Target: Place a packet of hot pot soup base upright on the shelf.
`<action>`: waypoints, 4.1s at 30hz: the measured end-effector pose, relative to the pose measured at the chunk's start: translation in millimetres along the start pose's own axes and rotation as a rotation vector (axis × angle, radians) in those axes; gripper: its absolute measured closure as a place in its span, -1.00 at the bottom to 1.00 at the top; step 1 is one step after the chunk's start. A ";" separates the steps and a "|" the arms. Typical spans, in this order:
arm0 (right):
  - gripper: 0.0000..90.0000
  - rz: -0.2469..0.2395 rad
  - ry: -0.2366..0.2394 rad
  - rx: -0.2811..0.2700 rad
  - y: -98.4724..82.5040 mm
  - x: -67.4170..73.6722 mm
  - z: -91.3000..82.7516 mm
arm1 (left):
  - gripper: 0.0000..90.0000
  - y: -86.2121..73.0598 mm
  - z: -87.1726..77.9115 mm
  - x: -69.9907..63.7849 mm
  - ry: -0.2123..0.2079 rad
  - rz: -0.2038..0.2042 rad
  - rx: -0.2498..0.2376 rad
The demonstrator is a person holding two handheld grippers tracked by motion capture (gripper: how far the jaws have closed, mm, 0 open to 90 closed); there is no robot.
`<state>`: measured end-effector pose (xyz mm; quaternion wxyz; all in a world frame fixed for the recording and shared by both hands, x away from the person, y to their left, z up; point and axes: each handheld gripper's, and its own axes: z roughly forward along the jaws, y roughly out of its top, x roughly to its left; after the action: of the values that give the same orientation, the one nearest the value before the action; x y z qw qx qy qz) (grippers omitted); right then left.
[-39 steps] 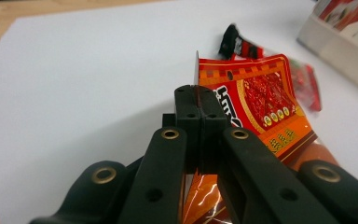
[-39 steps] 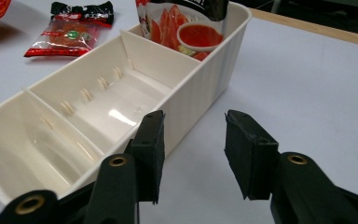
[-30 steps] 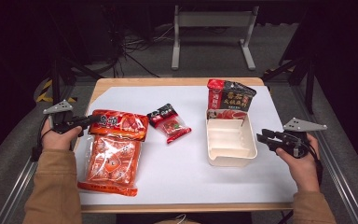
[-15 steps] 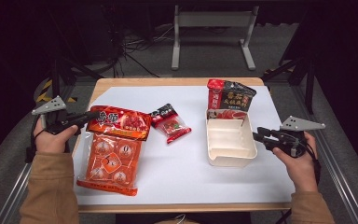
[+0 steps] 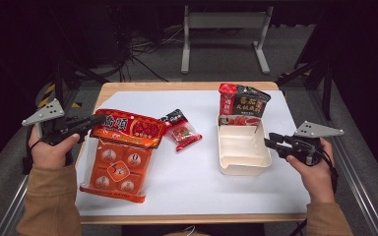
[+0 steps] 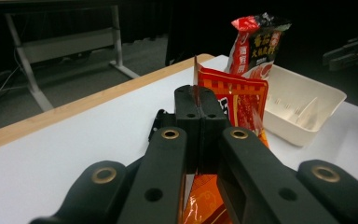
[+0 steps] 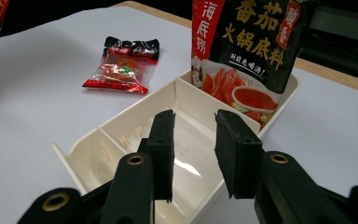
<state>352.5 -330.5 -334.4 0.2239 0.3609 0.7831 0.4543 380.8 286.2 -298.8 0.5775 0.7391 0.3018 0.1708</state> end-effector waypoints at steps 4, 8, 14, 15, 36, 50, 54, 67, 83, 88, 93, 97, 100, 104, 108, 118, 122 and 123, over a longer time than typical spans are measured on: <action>0.50 0.000 0.000 0.000 0.8 1.2 -0.9 | 1.00 3.4 -1.9 -5.2 -0.017 0.003 -0.025; 0.50 -0.006 0.009 -0.011 3.3 4.1 -2.8 | 1.00 9.9 -5.4 -15.9 -0.032 0.030 -0.051; 0.52 0.016 0.021 -0.021 3.5 3.0 -4.8 | 1.00 21.1 -15.0 -35.8 -0.027 0.081 -0.084; 0.52 0.020 0.024 -0.024 3.5 2.9 -5.1 | 1.00 22.8 -16.7 -39.2 -0.028 0.089 -0.094; 0.46 0.016 0.083 -0.030 19.0 22.1 6.4 | 1.00 36.3 -17.3 -63.1 -0.007 0.127 -0.179; 0.25 -0.055 0.219 -0.097 60.5 64.6 21.8 | 1.00 44.7 -6.1 -82.1 -0.131 0.153 -0.218; 0.20 -0.081 0.242 -0.104 72.2 73.3 28.9 | 1.00 45.6 0.1 -88.0 -0.168 0.162 -0.216; -0.03 -0.155 0.303 -0.152 94.7 96.1 44.6 | 1.00 47.8 24.0 -105.4 -0.242 0.181 -0.205; 0.02 -0.184 0.392 -0.166 94.8 104.0 50.1 | 1.00 48.3 53.1 -129.9 -0.323 0.213 -0.209; 0.12 -0.200 0.430 -0.172 94.0 109.1 52.7 | 1.00 46.9 57.3 -133.6 -0.343 0.214 -0.207; 0.30 -0.207 0.477 -0.176 92.5 112.6 57.3 | 1.00 46.4 58.0 -135.7 -0.348 0.221 -0.213; 0.51 -0.216 0.513 -0.175 92.5 113.7 57.5 | 1.00 46.2 58.1 -135.5 -0.346 0.224 -0.213; 0.71 -0.234 0.534 -0.166 93.0 114.6 56.3 | 1.00 45.8 57.5 -134.8 -0.340 0.228 -0.214; 0.98 -0.261 0.560 -0.158 94.9 116.7 51.7 | 1.00 45.4 56.9 -133.3 -0.335 0.224 -0.222; 0.99 -0.268 0.556 -0.155 99.1 119.2 45.0 | 1.00 44.8 56.5 -130.7 -0.342 0.209 -0.227; 1.00 -0.246 0.538 -0.174 106.9 120.2 34.5 | 0.99 43.1 56.3 -125.4 -0.339 0.193 -0.236; 1.00 -0.248 0.535 -0.181 110.5 122.5 31.7 | 0.96 42.6 55.7 -122.2 -0.340 0.182 -0.242; 1.00 -0.249 0.535 -0.180 111.9 123.0 30.7 | 0.94 42.4 55.6 -121.7 -0.337 0.178 -0.244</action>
<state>335.2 -182.5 -254.5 0.0947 0.1084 0.8091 0.5698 332.4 159.8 -261.8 0.6875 0.7056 0.1117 0.1302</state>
